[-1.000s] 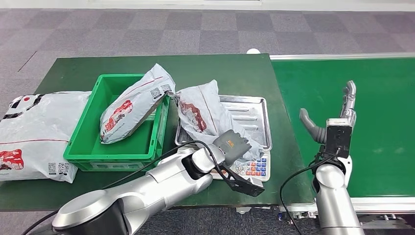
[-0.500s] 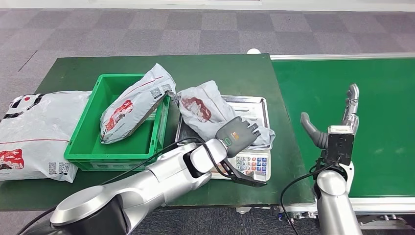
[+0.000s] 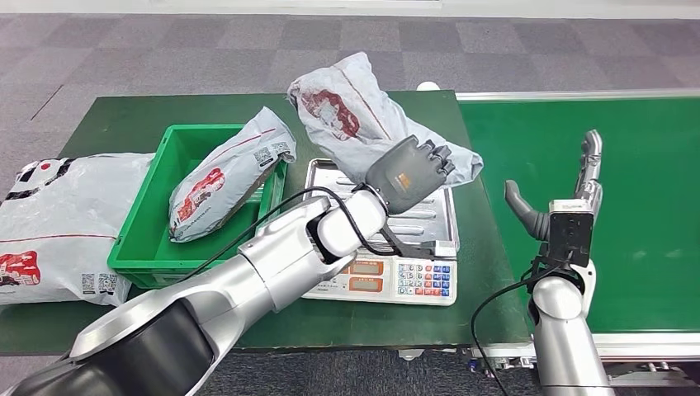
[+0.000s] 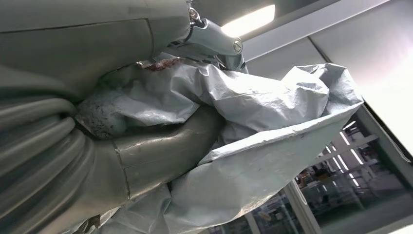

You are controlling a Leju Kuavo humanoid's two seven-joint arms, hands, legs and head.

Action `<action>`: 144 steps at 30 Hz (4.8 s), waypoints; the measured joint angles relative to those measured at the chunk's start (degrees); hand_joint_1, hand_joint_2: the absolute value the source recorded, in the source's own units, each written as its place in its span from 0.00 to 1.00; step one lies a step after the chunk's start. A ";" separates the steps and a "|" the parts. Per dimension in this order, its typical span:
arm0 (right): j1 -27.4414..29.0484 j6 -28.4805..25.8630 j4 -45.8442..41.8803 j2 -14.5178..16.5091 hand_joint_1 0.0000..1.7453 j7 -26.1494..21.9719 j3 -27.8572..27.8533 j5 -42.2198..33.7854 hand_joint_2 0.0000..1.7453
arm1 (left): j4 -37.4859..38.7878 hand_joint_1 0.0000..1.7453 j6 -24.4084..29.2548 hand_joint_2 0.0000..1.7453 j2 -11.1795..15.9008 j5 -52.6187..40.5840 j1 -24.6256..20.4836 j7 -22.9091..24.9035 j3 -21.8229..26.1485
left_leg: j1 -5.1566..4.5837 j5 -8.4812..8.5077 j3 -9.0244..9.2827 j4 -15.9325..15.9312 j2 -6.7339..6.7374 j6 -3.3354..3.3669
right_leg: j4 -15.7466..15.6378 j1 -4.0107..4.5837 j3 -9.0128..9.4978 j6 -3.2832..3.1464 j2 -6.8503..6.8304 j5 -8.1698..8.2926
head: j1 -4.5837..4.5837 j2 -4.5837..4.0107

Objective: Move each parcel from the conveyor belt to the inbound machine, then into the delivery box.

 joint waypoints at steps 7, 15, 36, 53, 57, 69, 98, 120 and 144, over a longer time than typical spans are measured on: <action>-0.02 0.00 0.08 0.00 0.00 -0.01 0.00 0.00 1.00 | -0.01 1.00 0.00 1.00 0.00 -0.12 0.01 0.01 1.83 | 0.00 0.00 0.00 0.00 0.00 0.00 | 0.00 0.00 0.00 0.00 0.00 0.00 | 0.00 0.00; -0.03 0.00 0.29 0.00 0.00 -0.01 0.00 0.00 1.00 | -0.01 1.00 0.00 1.00 0.00 -0.13 0.01 0.01 2.24 | 0.00 0.00 0.00 0.00 0.00 0.00 | 0.00 0.00 0.00 0.00 0.00 0.00 | 0.00 0.00; -1.04 3.07 1.78 -0.73 0.00 4.16 0.00 1.56 1.00 | 7.44 1.00 -17.64 1.00 7.95 -5.44 0.85 13.94 18.51 | 0.05 0.10 -0.01 -0.02 -0.06 -0.05 | 0.02 0.03 -0.02 -0.04 -0.06 0.03 | -0.02 0.00; -1.41 4.93 2.12 -0.94 0.00 4.93 0.00 2.67 1.00 | 8.58 0.96 -23.18 1.00 9.47 -5.72 1.29 17.60 23.18 | 0.03 0.09 -0.03 -0.01 -0.04 -0.04 | 0.01 0.02 -0.02 -0.04 -0.04 0.03 | -0.02 0.00; -1.93 5.02 2.62 -0.96 0.00 4.96 0.00 2.73 1.00 | 8.74 0.01 -25.52 1.00 9.64 -5.74 1.21 18.26 23.91 | 0.02 0.09 -0.03 -0.01 -0.02 -0.04 | 0.01 0.02 -0.03 -0.04 -0.02 0.03 | -0.01 0.00; -1.32 4.98 2.76 -1.01 0.00 5.05 0.00 2.73 1.00 | 8.75 0.00 -19.41 1.00 10.46 -5.74 1.47 18.97 25.66 | 0.02 0.09 -0.02 -0.01 -0.04 -0.04 | 0.01 0.02 -0.03 -0.04 -0.04 0.03 | -0.01 0.00; -5.49 6.34 8.21 -0.14 0.00 7.62 3.85 4.39 1.00 | 5.67 0.00 -14.31 1.00 2.86 25.89 5.15 -9.95 46.81 | 0.01 0.09 -0.05 -0.01 -0.08 -0.03 | 0.01 0.01 -0.02 -0.04 -0.08 0.03 | -0.01 0.00; -22.86 9.95 29.49 7.36 0.00 5.51 11.72 -4.40 1.00 | 2.02 0.00 -20.41 1.00 -0.02 91.16 8.99 -27.64 43.42 | 0.01 0.18 -0.13 0.00 0.00 -0.04 | 0.02 0.01 -0.14 -0.03 0.01 0.11 | 0.00 0.00; -25.97 12.22 38.07 4.60 0.00 4.90 12.32 -5.85 1.00 | 4.29 0.00 -25.69 1.00 0.37 100.64 8.91 -32.67 42.57 | 0.03 0.18 -0.15 0.01 0.01 -0.04 | 0.01 0.02 -0.18 -0.04 0.02 0.13 | -0.01 0.00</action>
